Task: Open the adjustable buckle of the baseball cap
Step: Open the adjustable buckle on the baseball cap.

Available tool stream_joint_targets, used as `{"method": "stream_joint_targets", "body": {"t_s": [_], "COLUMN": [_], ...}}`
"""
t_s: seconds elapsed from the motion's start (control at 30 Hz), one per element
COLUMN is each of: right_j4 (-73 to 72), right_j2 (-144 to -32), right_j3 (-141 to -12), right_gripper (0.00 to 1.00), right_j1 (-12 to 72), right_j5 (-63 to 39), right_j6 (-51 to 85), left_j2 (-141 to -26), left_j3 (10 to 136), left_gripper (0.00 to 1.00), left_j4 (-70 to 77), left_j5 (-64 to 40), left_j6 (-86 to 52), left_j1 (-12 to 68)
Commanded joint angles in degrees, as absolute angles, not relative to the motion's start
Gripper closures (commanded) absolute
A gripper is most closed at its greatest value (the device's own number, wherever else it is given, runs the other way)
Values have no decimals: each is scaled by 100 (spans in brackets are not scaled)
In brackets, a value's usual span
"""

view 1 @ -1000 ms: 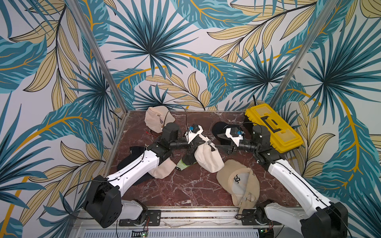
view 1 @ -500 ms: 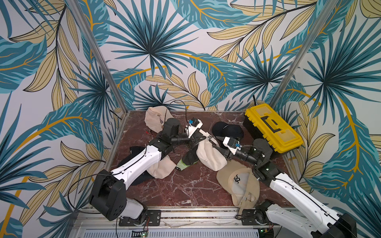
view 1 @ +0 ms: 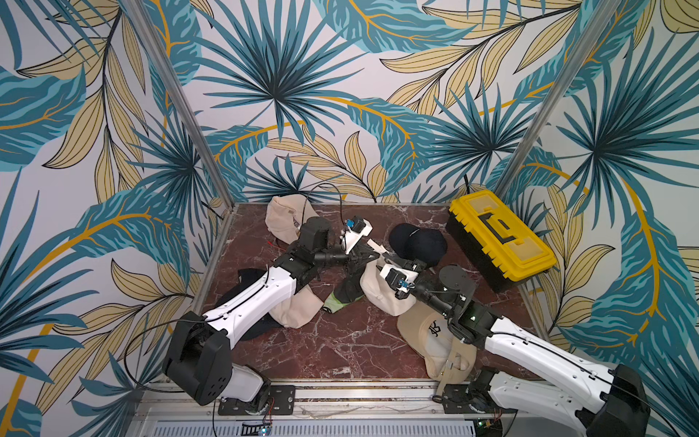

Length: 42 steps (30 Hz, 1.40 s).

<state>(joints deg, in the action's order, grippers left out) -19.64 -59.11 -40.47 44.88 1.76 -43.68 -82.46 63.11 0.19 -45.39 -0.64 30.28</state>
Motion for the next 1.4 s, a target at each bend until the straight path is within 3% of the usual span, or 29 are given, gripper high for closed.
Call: {"method": "stream_joint_targets", "body": {"t_s": [0.0,0.23,0.5,1.03,1.37], "right_j4": [-2359,-2909,-2658,-744,-746], "right_j2": [-6056,-6303,-6180,-6160,-6324], "right_j3": [-4135,-4099,-4253,-4917,-5061], "right_gripper": [67,70,69,75,74], "right_j1": [4816,5267,5269,5262,5260], "right_j5": [1157,2248,2825,2479,2724], "right_j6": [-4884,-5480,-5210,-4282,-4258], "left_j2": [-8032,-7997,-7955,-8024,-7920], "left_j3": [6372,6359,6400,6600,6592], "left_gripper": [100,100,100,100,100], "left_j4": [62,62,62,68,62], "left_j5": [-4676,-4659,-4561,-4551,-4632], "left_j6": [-119,-119,-188,-370,-382], "left_j1": [3006,3006,3006,3006,3006]}}
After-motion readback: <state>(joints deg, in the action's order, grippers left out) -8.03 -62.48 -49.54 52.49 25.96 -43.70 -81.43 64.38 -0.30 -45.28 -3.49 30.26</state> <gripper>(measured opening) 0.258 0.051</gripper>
